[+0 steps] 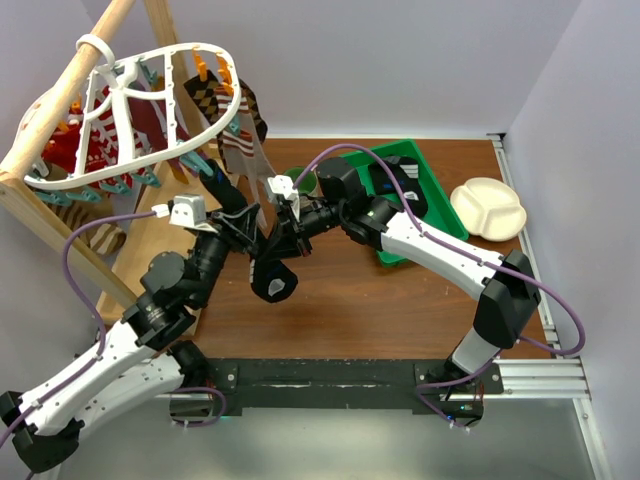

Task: Remove the socks clipped to the hanger
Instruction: Remove the sock from the hanger.

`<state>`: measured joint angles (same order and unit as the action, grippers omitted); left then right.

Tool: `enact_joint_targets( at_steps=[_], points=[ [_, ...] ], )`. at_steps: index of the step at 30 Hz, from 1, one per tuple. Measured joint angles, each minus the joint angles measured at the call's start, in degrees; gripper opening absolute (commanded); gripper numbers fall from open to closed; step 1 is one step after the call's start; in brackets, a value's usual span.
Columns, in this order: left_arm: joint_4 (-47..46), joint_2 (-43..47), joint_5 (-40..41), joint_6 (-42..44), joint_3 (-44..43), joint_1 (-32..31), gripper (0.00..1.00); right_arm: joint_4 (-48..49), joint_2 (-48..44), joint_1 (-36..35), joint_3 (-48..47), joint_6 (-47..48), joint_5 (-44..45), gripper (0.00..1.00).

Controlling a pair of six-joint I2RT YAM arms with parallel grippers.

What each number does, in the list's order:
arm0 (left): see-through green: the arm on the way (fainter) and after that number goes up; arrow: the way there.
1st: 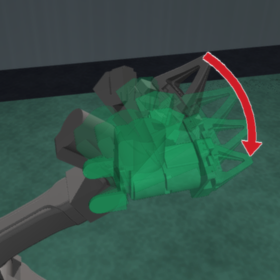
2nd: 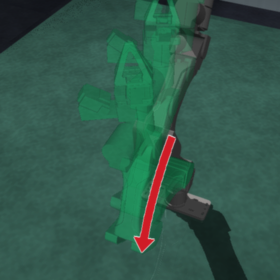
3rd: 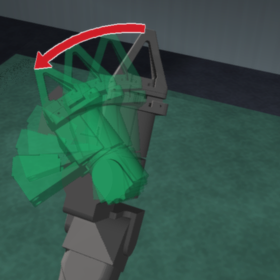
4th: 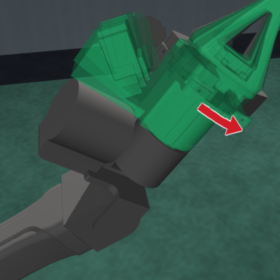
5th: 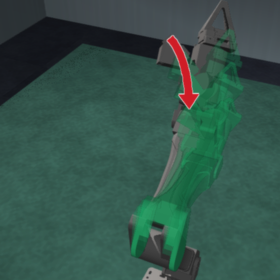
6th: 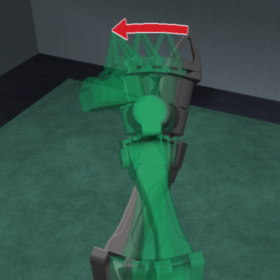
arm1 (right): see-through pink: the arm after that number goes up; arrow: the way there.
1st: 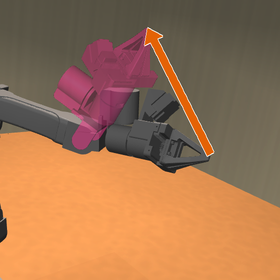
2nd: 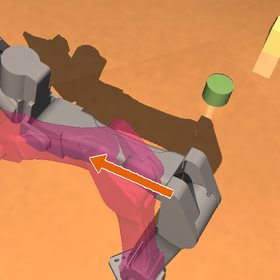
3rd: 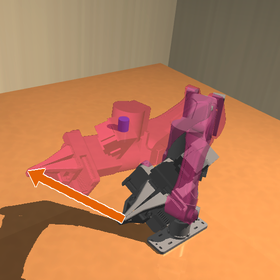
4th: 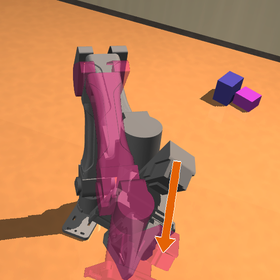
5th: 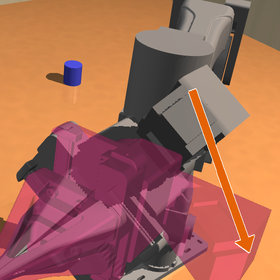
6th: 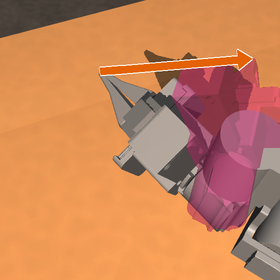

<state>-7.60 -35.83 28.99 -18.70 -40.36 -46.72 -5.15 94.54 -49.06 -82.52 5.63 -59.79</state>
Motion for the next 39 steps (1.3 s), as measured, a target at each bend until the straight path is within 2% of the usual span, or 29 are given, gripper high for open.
enact_joint_targets(
  at_steps=[4,7,8,9,10,12,13,16,20,24,29,34,39],
  points=[
    [-0.6,0.0,-1.2,-0.2,0.0,0.1,0.02,0.0,0.0,0.0,0.0,0.0,0.5,0.00],
    [-0.6,0.1,-1.5,-0.5,0.0,0.1,0.00,0.1,0.4,0.0,-0.1,-0.2,1.3,0.02],
    [-0.6,0.3,-1.5,-0.6,0.2,0.2,0.00,0.2,0.6,0.0,-0.2,-0.2,1.7,0.08],
    [-0.7,0.6,-1.5,-0.8,0.6,0.2,0.00,0.2,0.9,0.0,-0.2,-0.3,2.2,0.26],
    [-0.6,0.9,-1.4,-0.9,1.0,0.2,0.00,0.1,1.2,0.0,-0.2,-0.4,2.9,0.34],
    [-0.6,1.7,-1.1,-1.4,2.1,0.3,0.00,-0.4,1.9,0.0,-0.4,-0.4,4.3,0.44],
    [-0.6,2.1,-1.0,-1.6,2.6,0.3,0.00,-1.0,2.1,0.0,-0.5,-0.2,5.0,0.54],
    [-0.5,2.6,-0.7,-1.9,3.7,0.3,0.00,-1.8,1.8,0.0,-0.5,0.2,6.7,0.64],
    [-0.4,3.1,-0.5,-2.4,4.6,0.4,0.00,-1.8,-1.2,0.0,-0.5,0.4,9.0,0.66],
    [-0.3,3.4,-0.3,-3.2,4.8,0.5,0.00,0.3,-6.7,0.0,-0.5,-0.8,13.8,0.73],
    [-0.3,4.4,-0.2,-3.4,6.0,0.5,0.00,6.2,-10.2,0.0,-1.6,-4.1,22.0,0.72],
    [0.0,5.5,-0.2,-4.3,6.6,0.5,0.00,8.0,-4.3,0.0,-10.7,-9.2,29.0,0.72],
    [0.4,7.3,-0.3,-4.7,7.1,0.5,0.00,9.9,4.4,1.8,-19.7,-15.6,26.0,0.71]
  ],
)
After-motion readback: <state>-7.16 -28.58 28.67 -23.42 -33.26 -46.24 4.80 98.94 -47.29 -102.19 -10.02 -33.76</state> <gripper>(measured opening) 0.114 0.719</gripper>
